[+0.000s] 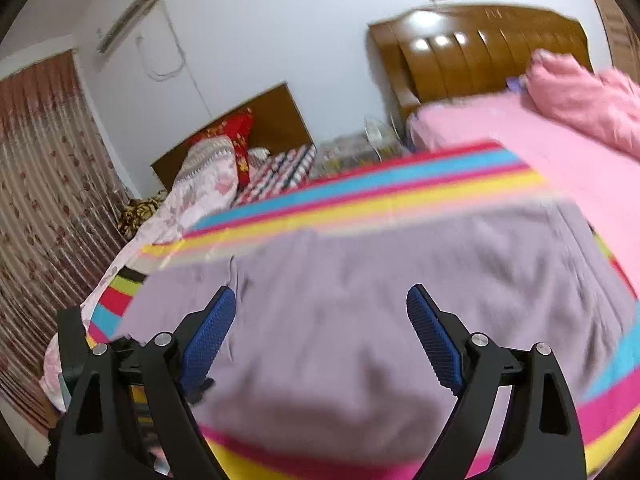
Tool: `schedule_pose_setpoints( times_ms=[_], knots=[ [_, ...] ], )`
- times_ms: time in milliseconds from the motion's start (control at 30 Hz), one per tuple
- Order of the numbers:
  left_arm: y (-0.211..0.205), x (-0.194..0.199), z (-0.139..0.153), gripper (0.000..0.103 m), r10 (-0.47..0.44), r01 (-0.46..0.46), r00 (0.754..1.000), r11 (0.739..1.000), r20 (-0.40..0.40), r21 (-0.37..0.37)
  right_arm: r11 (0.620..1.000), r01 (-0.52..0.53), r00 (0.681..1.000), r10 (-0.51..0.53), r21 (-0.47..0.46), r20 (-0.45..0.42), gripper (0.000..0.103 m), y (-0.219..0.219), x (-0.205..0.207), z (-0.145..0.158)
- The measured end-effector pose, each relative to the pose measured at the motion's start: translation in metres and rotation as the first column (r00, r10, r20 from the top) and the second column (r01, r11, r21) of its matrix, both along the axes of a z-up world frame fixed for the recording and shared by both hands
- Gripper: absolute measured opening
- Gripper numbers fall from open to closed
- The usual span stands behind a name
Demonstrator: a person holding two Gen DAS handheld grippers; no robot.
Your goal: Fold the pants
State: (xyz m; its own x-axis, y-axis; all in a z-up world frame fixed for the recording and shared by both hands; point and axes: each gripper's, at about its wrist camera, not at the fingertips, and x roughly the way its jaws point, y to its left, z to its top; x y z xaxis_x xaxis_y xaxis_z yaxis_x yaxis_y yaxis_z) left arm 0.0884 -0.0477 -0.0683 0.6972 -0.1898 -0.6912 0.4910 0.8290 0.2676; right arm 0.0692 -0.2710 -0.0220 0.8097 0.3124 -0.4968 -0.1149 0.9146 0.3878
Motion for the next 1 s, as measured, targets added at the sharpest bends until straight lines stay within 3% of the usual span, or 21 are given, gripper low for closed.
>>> schedule_pose_setpoints(
  times_ms=[33,100,167,267,333,400,433,567,633,700,733,867,933,1000],
  knots=[
    [0.012,-0.008,0.006,0.090,0.020,-0.019,1.000,0.998,0.014,-0.059,1.000,-0.014,1.000,0.014,0.017,-0.021,0.085,0.001,-0.005,-0.008],
    [0.044,-0.026,0.025,0.100,0.058,-0.043,0.996,0.980,0.073,-0.193,0.998,-0.052,0.997,0.054,0.036,-0.048,0.085,0.007,-0.011,-0.019],
    [0.077,-0.032,0.038,0.102,0.132,-0.100,0.985,0.962,0.109,-0.255,0.993,-0.112,0.991,0.115,0.049,-0.068,0.082,0.028,-0.007,-0.029],
    [0.123,-0.021,0.040,0.101,0.312,-0.283,0.946,0.929,0.090,-0.238,0.964,-0.222,0.966,0.238,0.146,-0.097,0.073,0.075,0.008,-0.040],
    [0.151,-0.021,0.031,0.101,0.389,-0.365,0.919,0.902,0.066,-0.230,0.931,-0.303,0.928,0.337,0.204,-0.161,0.072,0.112,0.024,-0.048],
    [0.169,-0.023,0.021,0.101,0.429,-0.408,0.902,0.883,0.043,-0.230,0.928,-0.326,0.898,0.363,0.180,-0.247,0.070,0.138,0.036,-0.057],
    [0.172,-0.026,0.017,0.101,0.437,-0.419,0.899,0.880,0.034,-0.224,0.939,-0.322,0.886,0.345,0.124,-0.310,0.070,0.155,0.046,-0.064],
    [0.179,-0.028,-0.001,0.101,0.451,-0.443,0.892,0.879,0.005,-0.178,0.949,-0.309,0.886,0.311,0.062,-0.343,0.071,0.180,0.067,-0.061],
    [0.191,-0.024,-0.007,0.102,0.457,-0.452,0.889,0.864,-0.030,-0.224,0.948,-0.313,0.876,0.308,0.049,-0.372,0.072,0.193,0.083,-0.060],
    [0.203,-0.020,-0.012,0.102,0.461,-0.467,0.882,0.832,-0.097,-0.298,0.950,-0.308,0.872,0.304,0.054,-0.383,0.072,0.198,0.090,-0.059],
    [0.207,-0.020,-0.012,0.102,0.464,-0.468,0.881,0.826,-0.092,-0.315,0.950,-0.305,0.870,0.307,0.068,-0.387,0.072,0.202,0.096,-0.060],
    [0.210,-0.017,-0.014,0.102,0.462,-0.467,0.882,0.832,-0.092,-0.298,0.951,-0.294,0.868,0.306,0.091,-0.390,0.071,0.201,0.112,-0.062],
    [0.210,-0.017,-0.014,0.102,0.465,-0.471,0.880,0.831,-0.096,-0.295,0.948,-0.314,0.865,0.308,0.050,-0.396,0.064,0.196,0.106,-0.059],
    [0.212,-0.019,-0.014,0.102,0.469,-0.475,0.878,0.827,-0.095,-0.300,0.946,-0.324,0.863,0.310,0.035,-0.400,0.043,0.188,0.092,-0.059]
  ],
)
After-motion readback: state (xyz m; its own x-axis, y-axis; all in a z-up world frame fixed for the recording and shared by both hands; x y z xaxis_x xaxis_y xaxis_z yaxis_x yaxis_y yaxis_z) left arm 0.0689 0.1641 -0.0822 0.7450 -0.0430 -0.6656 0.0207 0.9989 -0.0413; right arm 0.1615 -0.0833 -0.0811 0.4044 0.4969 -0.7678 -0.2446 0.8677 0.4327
